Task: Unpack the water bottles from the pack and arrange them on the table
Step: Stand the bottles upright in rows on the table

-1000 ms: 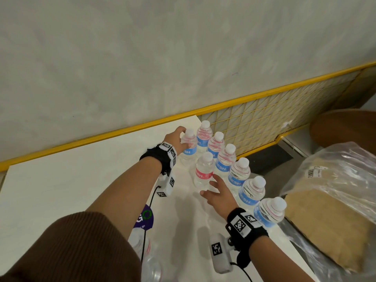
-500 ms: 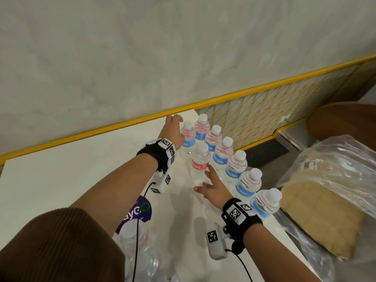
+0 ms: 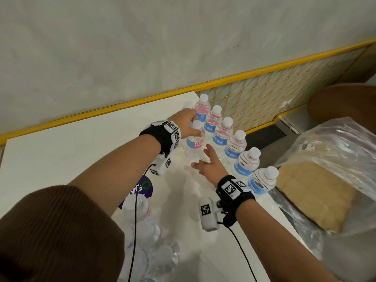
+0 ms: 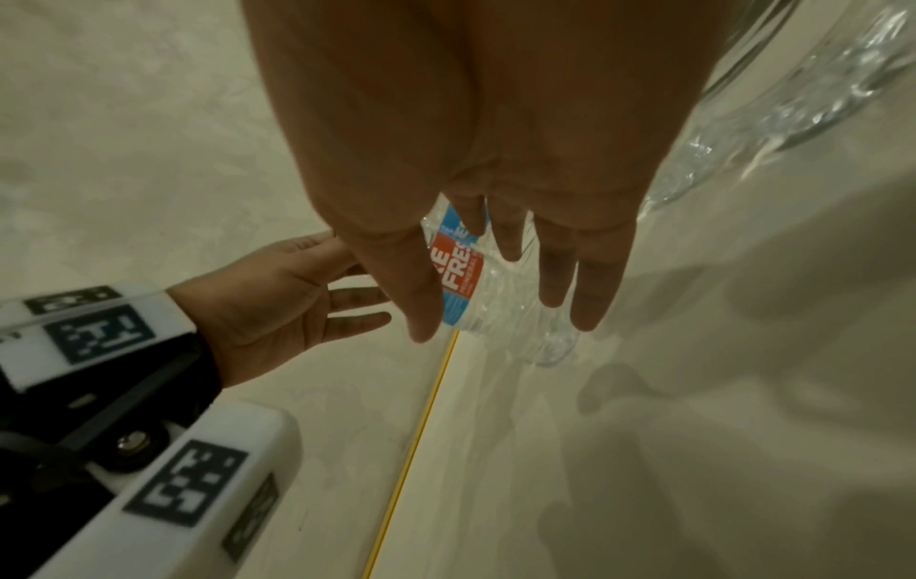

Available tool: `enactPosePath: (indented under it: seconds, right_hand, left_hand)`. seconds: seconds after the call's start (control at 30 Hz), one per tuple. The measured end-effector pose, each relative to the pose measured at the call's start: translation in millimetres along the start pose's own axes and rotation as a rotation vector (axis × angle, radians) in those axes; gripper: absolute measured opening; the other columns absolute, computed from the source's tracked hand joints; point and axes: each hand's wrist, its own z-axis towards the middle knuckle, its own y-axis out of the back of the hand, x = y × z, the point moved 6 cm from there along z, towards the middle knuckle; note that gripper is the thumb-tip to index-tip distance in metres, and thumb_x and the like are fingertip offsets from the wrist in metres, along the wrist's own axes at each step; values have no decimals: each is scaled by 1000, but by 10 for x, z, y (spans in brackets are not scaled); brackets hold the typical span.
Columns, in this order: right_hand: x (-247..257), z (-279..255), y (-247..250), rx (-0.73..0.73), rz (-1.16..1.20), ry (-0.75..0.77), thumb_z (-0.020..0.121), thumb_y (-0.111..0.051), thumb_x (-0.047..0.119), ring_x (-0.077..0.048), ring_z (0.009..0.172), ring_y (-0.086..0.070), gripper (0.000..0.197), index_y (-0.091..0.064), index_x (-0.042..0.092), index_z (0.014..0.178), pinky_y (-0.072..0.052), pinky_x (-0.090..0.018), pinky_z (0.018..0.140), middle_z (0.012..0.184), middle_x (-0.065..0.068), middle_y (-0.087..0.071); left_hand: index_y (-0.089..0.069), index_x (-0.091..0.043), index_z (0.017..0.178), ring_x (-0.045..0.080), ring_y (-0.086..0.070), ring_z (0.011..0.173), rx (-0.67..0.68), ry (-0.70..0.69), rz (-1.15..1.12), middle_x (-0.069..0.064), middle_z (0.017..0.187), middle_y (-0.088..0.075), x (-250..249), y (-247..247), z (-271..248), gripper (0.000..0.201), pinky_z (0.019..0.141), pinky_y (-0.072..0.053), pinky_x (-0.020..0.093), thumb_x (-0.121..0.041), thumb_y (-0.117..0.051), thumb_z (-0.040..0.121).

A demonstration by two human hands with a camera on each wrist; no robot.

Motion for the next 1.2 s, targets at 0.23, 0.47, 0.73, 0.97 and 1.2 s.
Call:
enactPosePath:
  seconds: [0.23,0.47,0.73,0.97,1.2]
  right_hand:
    - [-29,8,-88,84,-15,-15,84,-66,10,-27,138,-35,91,-8,31,150,-38,-41,108,158,4,-16]
    - [109,69,-161,71,-2,46,83,-68,11,-27,136,-37,94,-7,35,150,-39,-45,107,158,2,-16]
    - [114,68,-158,95,11,60,85,-65,8,-25,143,-25,91,-7,34,150,-30,-46,113,158,8,-14]
    - [258,198,-126,72,-60,91,85,-65,10,-26,143,-22,89,-8,34,150,-26,-50,115,156,11,-17]
    - [271,223,-149,59,-64,107,83,-66,9,-24,143,-21,92,-8,30,151,-21,-41,118,155,10,-20]
  left_hand:
    - [-40,-23,136,27,-55,116,116,61,-124,8,129,-54,179,-148,-120,74,91,-42,29,-23,-79,74]
    - [-46,-16,128,26,-57,111,-83,120,-205,8,123,-58,113,-79,-66,57,87,-43,29,-33,-72,79]
    - [-33,-19,143,29,-43,130,-85,242,-308,12,144,-37,488,153,42,69,105,-41,35,14,-41,83]
    - [-21,-30,148,29,-41,135,94,199,-268,7,150,-37,496,38,-21,79,107,-40,40,13,-38,84]
    - [-13,-14,148,30,-47,127,136,278,-288,13,141,-42,408,-95,-166,86,91,-43,34,-11,-69,83]
